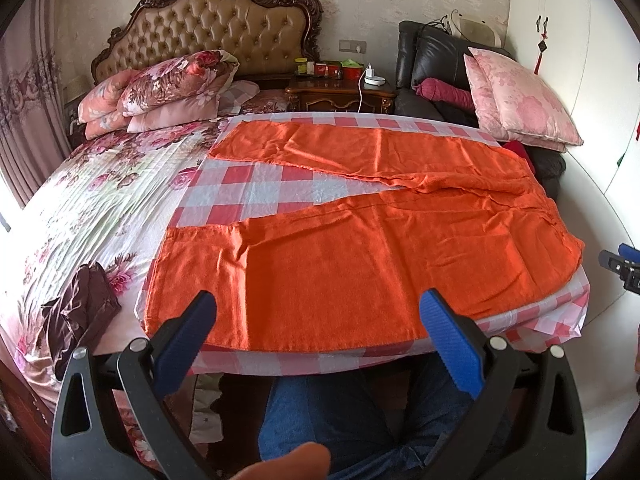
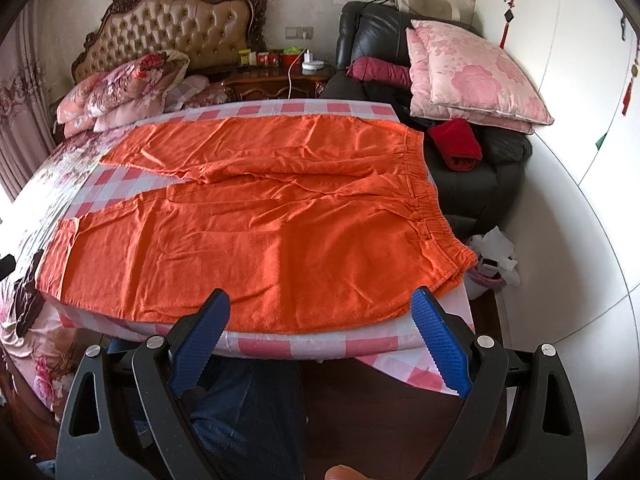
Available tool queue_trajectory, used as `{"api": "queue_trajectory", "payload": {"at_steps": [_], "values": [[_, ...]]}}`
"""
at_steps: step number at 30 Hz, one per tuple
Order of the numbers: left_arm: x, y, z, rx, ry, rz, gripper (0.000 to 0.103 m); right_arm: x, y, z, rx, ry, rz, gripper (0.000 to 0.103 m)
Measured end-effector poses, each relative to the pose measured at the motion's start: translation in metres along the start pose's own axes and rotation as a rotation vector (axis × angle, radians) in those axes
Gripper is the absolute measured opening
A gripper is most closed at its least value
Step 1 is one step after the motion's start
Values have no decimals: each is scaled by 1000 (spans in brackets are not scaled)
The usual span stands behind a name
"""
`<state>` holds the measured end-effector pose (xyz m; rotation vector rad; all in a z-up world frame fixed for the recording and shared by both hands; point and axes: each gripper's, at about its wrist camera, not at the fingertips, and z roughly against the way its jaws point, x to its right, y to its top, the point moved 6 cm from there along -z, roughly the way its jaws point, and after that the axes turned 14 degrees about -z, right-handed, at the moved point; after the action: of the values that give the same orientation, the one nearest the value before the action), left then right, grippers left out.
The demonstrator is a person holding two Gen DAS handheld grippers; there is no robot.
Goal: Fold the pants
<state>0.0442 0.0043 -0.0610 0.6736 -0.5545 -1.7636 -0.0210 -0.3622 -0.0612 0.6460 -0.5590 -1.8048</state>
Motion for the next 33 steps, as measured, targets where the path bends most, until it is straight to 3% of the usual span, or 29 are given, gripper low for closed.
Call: {"api": "queue_trajectory", "payload": {"at_steps": [5,7,9,12,16,20,26,29,33], "values": [[-4,-2,-12,173,30,26,102,18,-3,-18,179,2,-68,94],[-2,-5,-33,219,-4,56,102,28,-4,-33,168,25,-118,97],[4,-4,-57,197,-68,37,102,36,-1,-52,131,26,-135,97],[11,-1,-81,166,-104,-11,102,50,4,-81,61,14,-155,97],[15,-3,-111,124,-166,7,101,72,26,-121,-3,-11,-198,97],[15,1,-138,103,-201,10,101,96,79,-163,-92,-38,-234,97],[8,1,-167,71,-272,58,99,119,174,-235,-157,-125,-194,98],[-7,0,-174,61,-283,98,95,109,224,-280,-153,-202,-12,97],[-36,1,-177,48,-244,143,94,87,259,-333,-188,-202,212,95]]}}
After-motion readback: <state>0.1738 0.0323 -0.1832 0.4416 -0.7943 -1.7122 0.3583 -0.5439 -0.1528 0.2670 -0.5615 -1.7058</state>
